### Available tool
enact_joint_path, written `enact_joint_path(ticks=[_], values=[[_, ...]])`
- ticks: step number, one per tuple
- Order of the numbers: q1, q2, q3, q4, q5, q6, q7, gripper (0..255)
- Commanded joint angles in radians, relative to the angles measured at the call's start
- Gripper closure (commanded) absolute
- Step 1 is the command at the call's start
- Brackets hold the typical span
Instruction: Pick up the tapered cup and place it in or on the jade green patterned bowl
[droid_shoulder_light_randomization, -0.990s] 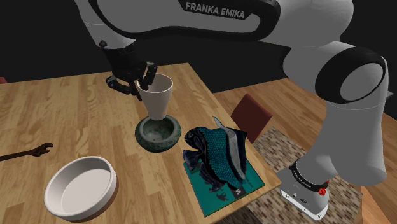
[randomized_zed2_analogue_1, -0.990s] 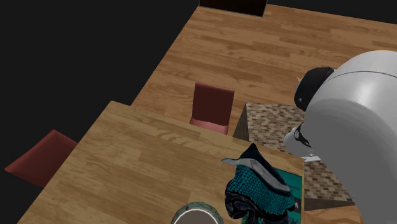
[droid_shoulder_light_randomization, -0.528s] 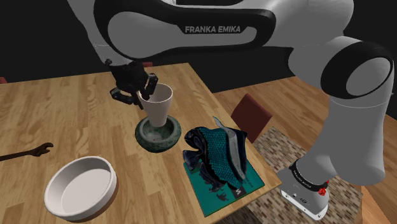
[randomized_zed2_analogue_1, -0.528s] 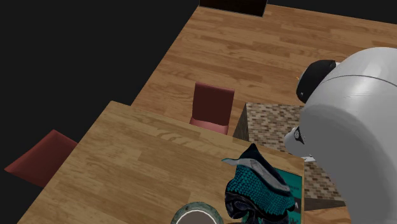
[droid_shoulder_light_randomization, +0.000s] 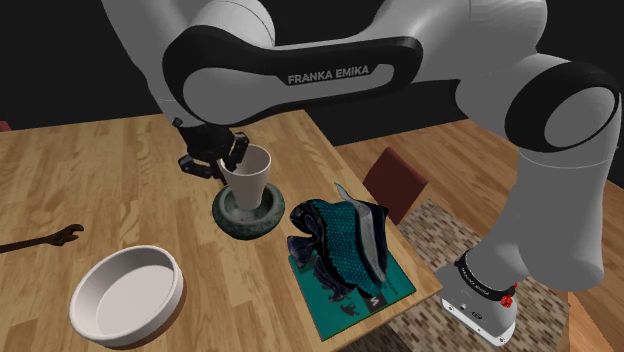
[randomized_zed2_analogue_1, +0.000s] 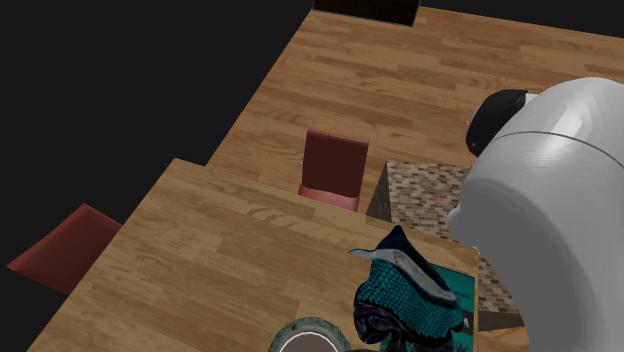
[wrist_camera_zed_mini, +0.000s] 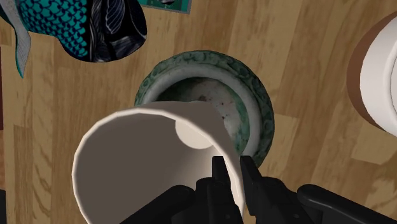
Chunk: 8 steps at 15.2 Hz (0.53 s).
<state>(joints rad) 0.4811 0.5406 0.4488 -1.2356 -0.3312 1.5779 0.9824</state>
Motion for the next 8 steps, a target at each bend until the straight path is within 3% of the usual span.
enact_joint_path(ticks=[1, 6, 7, 8], values=[[0.0, 0.0, 0.0, -0.003, 0.0, 0.004, 0.001, 255], [0.0, 0.0, 0.0, -0.003, 0.0, 0.004, 0.001, 255], [0.0, 0.0, 0.0, -0.003, 0.0, 0.004, 0.001, 0], [0.0, 0.0, 0.0, -0.003, 0.0, 0.004, 0.001, 0]])
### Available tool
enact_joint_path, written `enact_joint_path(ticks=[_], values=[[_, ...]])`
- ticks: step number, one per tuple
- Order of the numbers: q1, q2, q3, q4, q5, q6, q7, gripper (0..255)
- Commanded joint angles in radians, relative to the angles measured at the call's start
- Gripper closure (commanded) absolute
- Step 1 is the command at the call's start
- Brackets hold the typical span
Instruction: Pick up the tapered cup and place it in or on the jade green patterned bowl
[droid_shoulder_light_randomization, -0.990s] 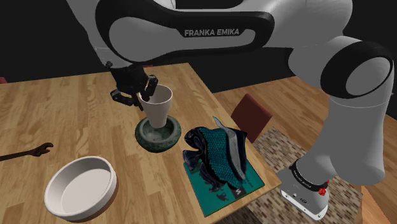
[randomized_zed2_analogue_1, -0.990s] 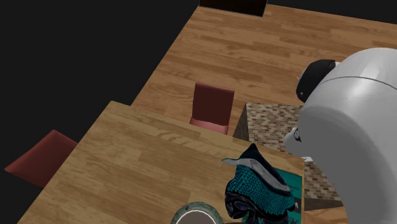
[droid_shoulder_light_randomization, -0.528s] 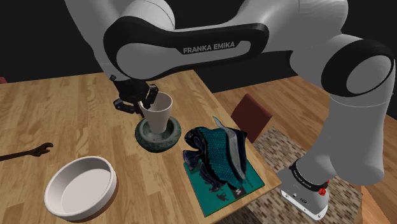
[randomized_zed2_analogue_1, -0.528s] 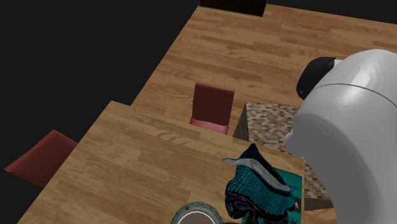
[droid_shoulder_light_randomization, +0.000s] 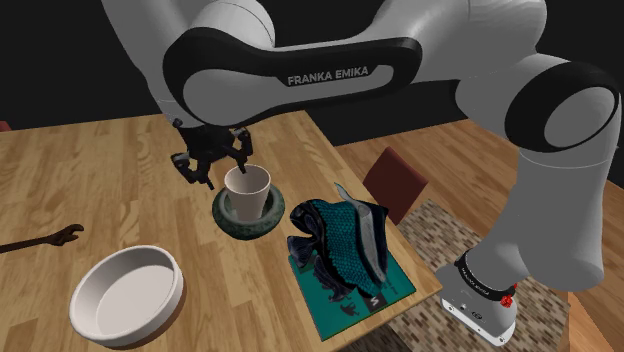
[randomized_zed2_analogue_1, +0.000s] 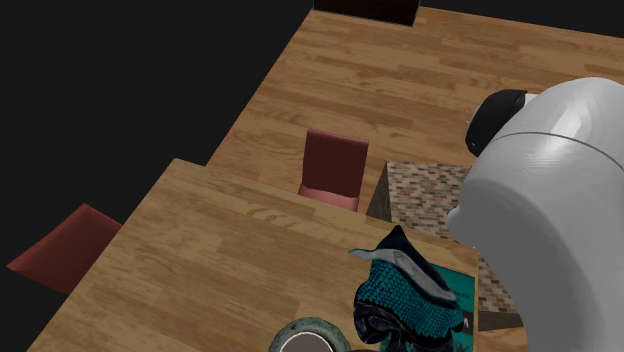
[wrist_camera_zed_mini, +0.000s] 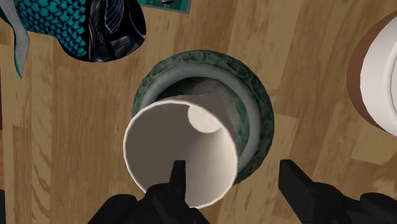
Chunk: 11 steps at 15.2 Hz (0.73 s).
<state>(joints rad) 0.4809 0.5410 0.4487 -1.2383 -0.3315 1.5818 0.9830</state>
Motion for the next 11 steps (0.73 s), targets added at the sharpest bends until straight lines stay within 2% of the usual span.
enact_joint_path(ticks=[1, 4, 8, 11], values=[[0.0, 0.0, 0.0, 0.0, 0.0, 0.0, 0.0, 0], [0.0, 0.0, 0.0, 0.0, 0.0, 0.0, 0.0, 0], [0.056, 0.059, -0.005, 0.224, -0.018, -0.162, -0.016, 0], [0.056, 0.058, -0.005, 0.223, -0.017, -0.162, -0.016, 0]])
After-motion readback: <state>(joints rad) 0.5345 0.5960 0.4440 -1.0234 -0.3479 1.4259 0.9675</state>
